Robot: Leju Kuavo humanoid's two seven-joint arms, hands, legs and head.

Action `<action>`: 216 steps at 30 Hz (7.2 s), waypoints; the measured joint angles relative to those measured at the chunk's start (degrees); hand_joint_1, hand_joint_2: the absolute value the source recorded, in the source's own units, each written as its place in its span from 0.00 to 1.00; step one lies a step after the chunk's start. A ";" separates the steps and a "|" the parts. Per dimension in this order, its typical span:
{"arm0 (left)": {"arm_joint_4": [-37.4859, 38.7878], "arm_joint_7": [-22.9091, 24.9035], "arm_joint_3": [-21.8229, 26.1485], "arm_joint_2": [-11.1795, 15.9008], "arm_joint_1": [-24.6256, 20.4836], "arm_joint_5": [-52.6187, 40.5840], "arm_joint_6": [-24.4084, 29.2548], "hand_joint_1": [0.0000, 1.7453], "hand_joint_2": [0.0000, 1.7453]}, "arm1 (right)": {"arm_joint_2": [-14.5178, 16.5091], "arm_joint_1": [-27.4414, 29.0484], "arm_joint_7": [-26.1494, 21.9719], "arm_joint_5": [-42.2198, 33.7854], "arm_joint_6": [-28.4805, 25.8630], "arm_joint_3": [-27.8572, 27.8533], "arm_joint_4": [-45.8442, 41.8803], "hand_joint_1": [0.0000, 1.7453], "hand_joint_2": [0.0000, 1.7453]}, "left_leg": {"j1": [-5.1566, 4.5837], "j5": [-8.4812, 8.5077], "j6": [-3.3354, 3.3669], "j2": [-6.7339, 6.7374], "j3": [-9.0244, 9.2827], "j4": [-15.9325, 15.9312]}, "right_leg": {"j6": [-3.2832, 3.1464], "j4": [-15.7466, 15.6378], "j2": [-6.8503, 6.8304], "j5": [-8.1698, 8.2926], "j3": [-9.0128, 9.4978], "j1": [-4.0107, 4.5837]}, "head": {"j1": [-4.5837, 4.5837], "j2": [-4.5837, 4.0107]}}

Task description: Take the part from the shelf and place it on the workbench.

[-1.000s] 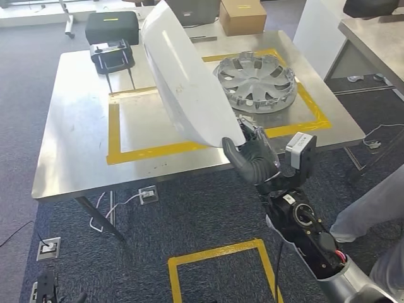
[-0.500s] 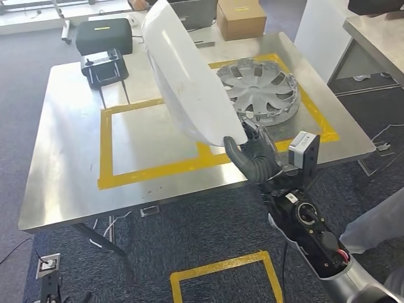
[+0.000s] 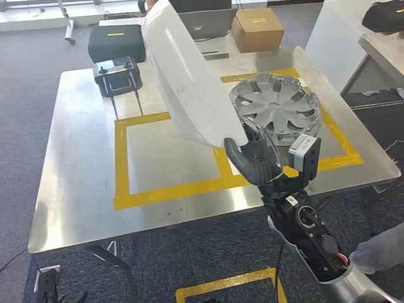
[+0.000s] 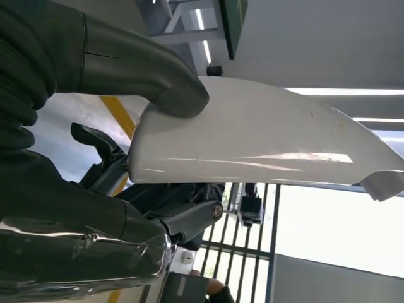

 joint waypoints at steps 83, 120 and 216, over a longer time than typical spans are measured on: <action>0.02 2.05 0.00 -1.56 -0.27 -5.03 -0.07 0.00 1.00 | 11.17 -34.49 9.87 44.35 -1.33 33.21 64.44 1.00 1.00 | -0.22 2.41 -1.61 -0.30 -3.01 -0.41 | -1.42 -16.27 -0.11 8.01 8.23 0.47 | -0.16 0.00; 0.02 0.13 0.00 -0.92 0.66 -0.78 3.71 0.00 0.00 | 8.81 -33.73 12.20 41.94 -1.77 32.15 64.82 0.00 0.00 | -0.25 2.40 -1.62 -0.14 -2.60 -0.40 | -1.42 -16.29 0.06 8.02 8.56 0.38 | -0.16 0.00; 0.02 3.04 0.00 -0.61 0.03 -1.79 4.64 0.00 0.00 | -1.31 1.50 -4.58 -10.28 -0.96 3.52 3.41 0.00 0.00 | 0.27 -5.86 -2.84 0.07 -3.11 10.52 | -2.55 -14.63 -0.06 11.67 3.69 -0.03 | -0.56 0.00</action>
